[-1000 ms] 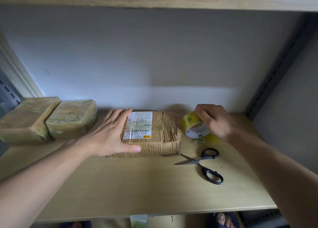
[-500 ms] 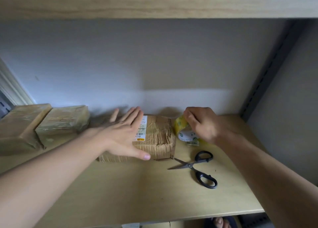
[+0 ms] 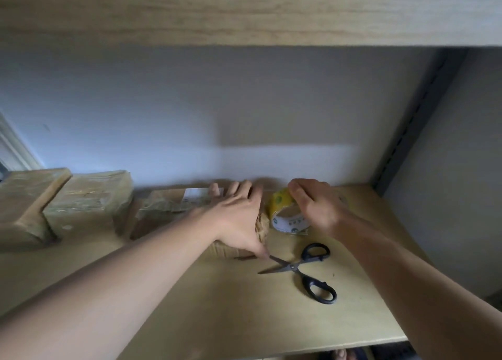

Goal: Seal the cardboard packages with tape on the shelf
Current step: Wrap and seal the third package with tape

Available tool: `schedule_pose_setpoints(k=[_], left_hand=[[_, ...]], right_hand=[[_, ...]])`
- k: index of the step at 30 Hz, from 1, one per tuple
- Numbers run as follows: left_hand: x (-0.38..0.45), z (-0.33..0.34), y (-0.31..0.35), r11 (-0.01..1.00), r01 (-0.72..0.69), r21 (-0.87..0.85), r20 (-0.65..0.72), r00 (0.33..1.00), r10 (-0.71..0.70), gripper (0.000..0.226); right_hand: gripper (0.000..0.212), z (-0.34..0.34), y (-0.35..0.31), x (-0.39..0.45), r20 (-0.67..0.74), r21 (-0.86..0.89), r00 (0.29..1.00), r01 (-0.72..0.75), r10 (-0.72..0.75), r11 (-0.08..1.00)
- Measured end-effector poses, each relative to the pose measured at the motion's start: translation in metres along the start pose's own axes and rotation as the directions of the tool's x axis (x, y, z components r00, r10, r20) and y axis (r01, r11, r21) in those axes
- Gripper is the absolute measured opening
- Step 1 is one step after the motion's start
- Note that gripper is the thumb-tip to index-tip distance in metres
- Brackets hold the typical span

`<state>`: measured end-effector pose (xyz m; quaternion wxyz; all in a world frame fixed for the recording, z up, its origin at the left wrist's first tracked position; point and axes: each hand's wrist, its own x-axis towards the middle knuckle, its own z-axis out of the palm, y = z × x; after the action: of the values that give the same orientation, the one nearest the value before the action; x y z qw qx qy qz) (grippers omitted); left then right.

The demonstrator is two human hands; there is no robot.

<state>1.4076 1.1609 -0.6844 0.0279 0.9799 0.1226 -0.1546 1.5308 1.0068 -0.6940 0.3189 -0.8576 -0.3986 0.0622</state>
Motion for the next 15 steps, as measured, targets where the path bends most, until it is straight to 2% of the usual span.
schedule_pose_setpoints(k=[3,6,9,12,14,15], left_hand=[[-0.012,-0.003,-0.003,0.999,-0.034,-0.033,-0.102,0.994,0.03,0.137],[-0.029,-0.022,-0.005,0.99,-0.068,-0.126,-0.226,0.973,0.039,0.133],[-0.052,-0.053,-0.01,0.952,-0.173,-0.252,-0.416,0.908,0.054,0.116],[-0.069,-0.063,-0.018,0.836,-0.322,-0.445,-0.59,0.808,-0.002,0.092],[-0.077,-0.056,-0.024,0.757,-0.367,-0.54,-0.598,0.8,-0.039,0.09],[-0.079,-0.05,-0.026,0.739,-0.367,-0.565,-0.587,0.808,-0.048,0.093]], right_hand=[[0.036,0.0,0.004,0.001,-0.031,0.185,0.999,-0.027,0.033,0.982],[0.039,-0.013,-0.018,0.002,-0.148,0.442,0.989,0.045,0.023,0.896],[0.038,-0.039,-0.055,0.007,-0.28,0.687,0.959,0.164,0.049,0.708],[0.051,-0.056,-0.091,0.011,-0.223,0.872,0.973,0.174,0.054,0.458],[0.039,-0.052,-0.116,0.011,-0.166,0.949,0.986,0.155,0.018,0.275],[0.034,-0.049,-0.127,0.01,-0.135,0.968,0.991,0.129,0.013,0.217]])
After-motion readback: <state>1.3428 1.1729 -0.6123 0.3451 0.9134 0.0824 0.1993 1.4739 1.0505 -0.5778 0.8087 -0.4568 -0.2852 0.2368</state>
